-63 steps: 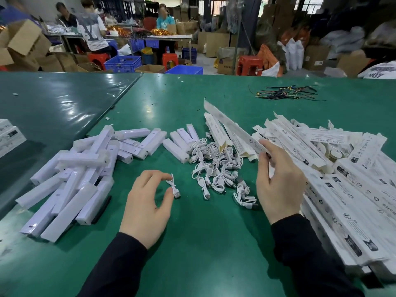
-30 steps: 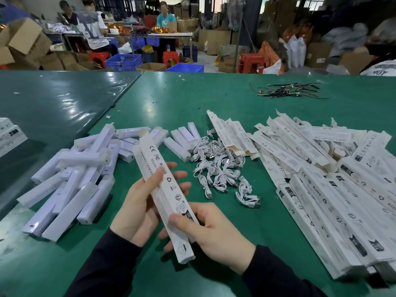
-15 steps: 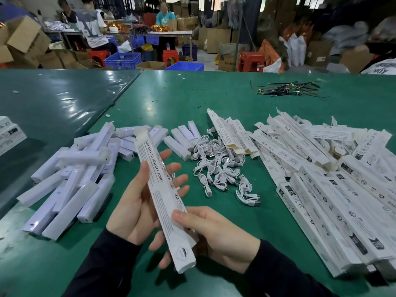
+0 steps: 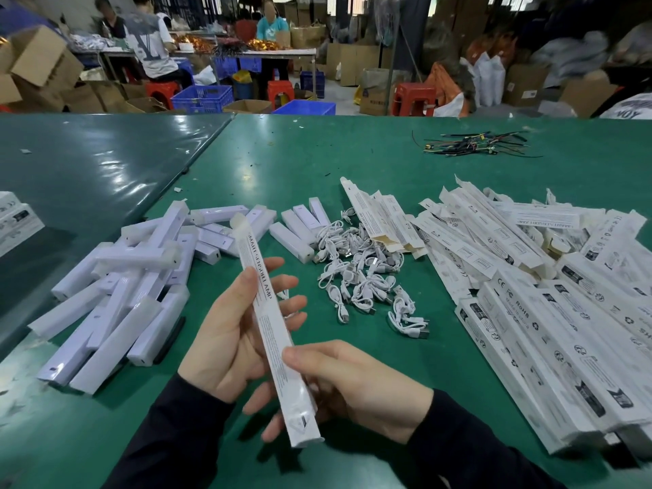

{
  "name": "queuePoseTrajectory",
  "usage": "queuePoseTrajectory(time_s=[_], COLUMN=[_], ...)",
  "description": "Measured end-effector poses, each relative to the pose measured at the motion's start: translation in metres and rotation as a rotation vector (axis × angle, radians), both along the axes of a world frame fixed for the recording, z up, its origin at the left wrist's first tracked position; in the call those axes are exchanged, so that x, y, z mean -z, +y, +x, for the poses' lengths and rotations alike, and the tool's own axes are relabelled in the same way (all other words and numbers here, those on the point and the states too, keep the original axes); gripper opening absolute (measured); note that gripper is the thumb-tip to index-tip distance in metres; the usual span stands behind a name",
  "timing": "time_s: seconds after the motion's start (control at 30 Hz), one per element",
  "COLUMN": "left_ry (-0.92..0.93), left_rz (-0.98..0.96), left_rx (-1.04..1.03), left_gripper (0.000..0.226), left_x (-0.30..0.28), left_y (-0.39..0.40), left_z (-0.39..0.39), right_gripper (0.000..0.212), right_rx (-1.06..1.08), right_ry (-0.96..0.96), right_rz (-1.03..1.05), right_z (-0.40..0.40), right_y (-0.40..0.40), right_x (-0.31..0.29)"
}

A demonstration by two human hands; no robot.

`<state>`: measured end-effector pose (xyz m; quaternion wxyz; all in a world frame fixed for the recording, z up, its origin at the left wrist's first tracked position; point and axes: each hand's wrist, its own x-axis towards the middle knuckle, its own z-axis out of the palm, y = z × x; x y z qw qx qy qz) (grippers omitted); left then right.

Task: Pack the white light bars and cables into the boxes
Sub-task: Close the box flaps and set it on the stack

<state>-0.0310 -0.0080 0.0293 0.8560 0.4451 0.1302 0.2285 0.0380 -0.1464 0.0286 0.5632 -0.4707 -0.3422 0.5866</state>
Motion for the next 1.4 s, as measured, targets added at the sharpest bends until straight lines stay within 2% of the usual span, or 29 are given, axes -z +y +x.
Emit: queuePoseTrajectory(time_s=[0.07, 0.17, 0.23, 0.3, 0.4, 0.5, 0.6, 0.73, 0.87, 0.97, 1.13, 1.27, 1.33, 1.4], left_ry=[0.013, 0.023, 0.03, 0.043, 0.062, 0.058, 0.035, 0.041, -0.001, -0.025, -0.018, -0.008, 0.005, -0.013], left_rz=[0.069, 0.141, 0.164, 0.202, 0.183, 0.152, 0.153, 0.219, 0.424, 0.511, 0.376, 0.288, 0.299, 0.351], left_rx=[0.047, 0.114, 0.154, 0.21, 0.315, 0.414, 0.49, 0.458, 0.324, 0.229, 0.384, 0.513, 0.496, 0.439], left_gripper=[0.04, 0.041, 0.04, 0.037, 0.037, 0.041, 0.041, 0.048, 0.081, 0.093, 0.09, 0.081, 0.08, 0.084], left_x=[-0.001, 0.001, 0.002, 0.004, 0.007, 0.011, 0.012, 0.012, 0.015, 0.015, 0.011, 0.013, 0.017, 0.019], left_y=[-0.001, -0.006, -0.01, -0.016, -0.022, -0.023, -0.024, -0.025, -0.029, -0.03, -0.031, -0.028, -0.028, -0.025], left_z=[0.0, 0.001, 0.002, 0.003, 0.002, 0.003, 0.003, 0.003, 0.005, 0.006, 0.002, -0.001, 0.006, 0.005], right_gripper=[0.04, 0.048, 0.032, 0.012, 0.023, 0.031, 0.036, 0.049, 0.043, 0.029, 0.049, 0.036, 0.033, 0.039], right_rx=[0.1, 0.481, 0.747, 0.844, 0.772, 0.757, 0.726, 0.735, 0.774, 0.799, 0.773, 0.685, 0.674, 0.686], right_ry=[-0.117, -0.355, -0.455, -0.447, -0.398, -0.36, -0.222, -0.135, -0.129, -0.14, -0.147, -0.168, -0.137, -0.083], right_rz=[-0.066, -0.121, -0.013, 0.135, 0.23, 0.204, 0.208, 0.218, 0.206, 0.218, 0.177, 0.199, 0.217, 0.218], right_z=[0.003, 0.013, 0.02, 0.026, 0.026, 0.026, 0.028, 0.027, 0.029, 0.031, 0.026, 0.02, 0.018, 0.017], right_y=[0.001, 0.001, -0.001, -0.004, -0.005, -0.004, -0.006, -0.006, -0.005, -0.005, -0.006, -0.006, -0.006, -0.005], right_x=[-0.001, 0.002, 0.003, 0.001, -0.001, -0.001, -0.003, -0.005, -0.003, -0.004, -0.007, -0.007, -0.009, -0.011])
